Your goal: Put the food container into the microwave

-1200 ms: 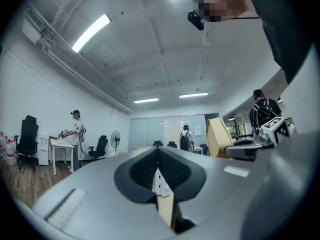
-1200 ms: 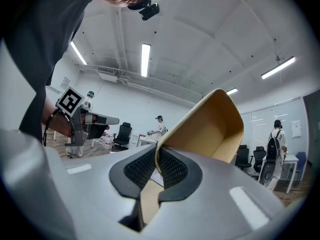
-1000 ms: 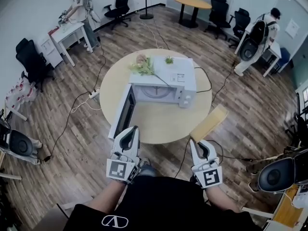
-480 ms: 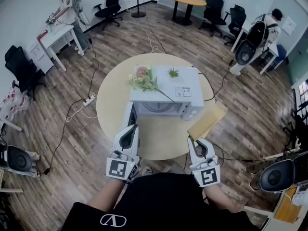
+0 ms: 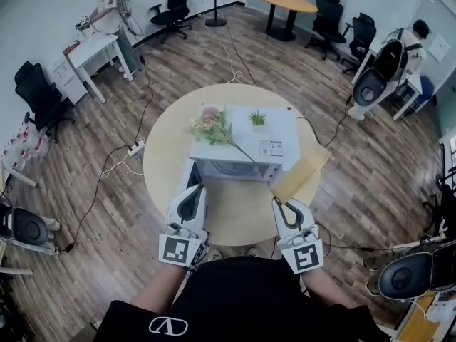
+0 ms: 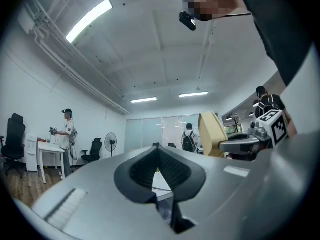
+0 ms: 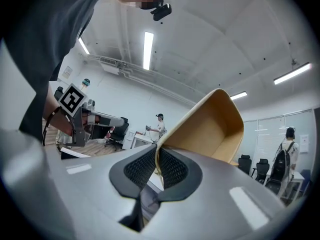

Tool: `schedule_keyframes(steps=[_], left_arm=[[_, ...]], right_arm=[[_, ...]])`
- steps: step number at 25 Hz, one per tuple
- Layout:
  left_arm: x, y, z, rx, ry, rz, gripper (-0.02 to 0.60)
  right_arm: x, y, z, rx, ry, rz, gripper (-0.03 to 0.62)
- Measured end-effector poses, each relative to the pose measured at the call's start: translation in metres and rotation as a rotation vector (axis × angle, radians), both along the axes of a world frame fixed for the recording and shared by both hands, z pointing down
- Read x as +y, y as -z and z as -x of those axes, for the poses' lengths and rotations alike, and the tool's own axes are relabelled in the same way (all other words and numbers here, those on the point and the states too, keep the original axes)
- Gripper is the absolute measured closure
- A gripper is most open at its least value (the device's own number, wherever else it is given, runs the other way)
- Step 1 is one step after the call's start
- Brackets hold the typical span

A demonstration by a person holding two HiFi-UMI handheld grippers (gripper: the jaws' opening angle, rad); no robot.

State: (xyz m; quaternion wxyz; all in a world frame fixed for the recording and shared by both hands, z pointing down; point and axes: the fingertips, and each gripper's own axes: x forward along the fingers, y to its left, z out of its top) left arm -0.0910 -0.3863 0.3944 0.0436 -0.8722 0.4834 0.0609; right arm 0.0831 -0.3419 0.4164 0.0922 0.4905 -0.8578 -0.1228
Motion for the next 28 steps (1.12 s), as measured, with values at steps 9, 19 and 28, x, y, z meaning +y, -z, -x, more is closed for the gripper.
schedule_keyframes(steps=[9, 19, 28], left_arm=[[-0.013, 0.000, -0.008, 0.002, 0.029, 0.008, 0.581], [-0.017, -0.019, 0.013, 0.015, 0.082, 0.060, 0.581], [-0.013, -0.061, 0.039, 0.012, 0.142, 0.149, 0.581]], right_arm=[[-0.021, 0.010, -0.009, 0.015, 0.031, -0.010, 0.572], [-0.038, -0.031, 0.056, 0.168, 0.278, 0.117, 0.572], [-0.011, -0.167, 0.116, 0.534, 0.659, 0.385, 0.571]])
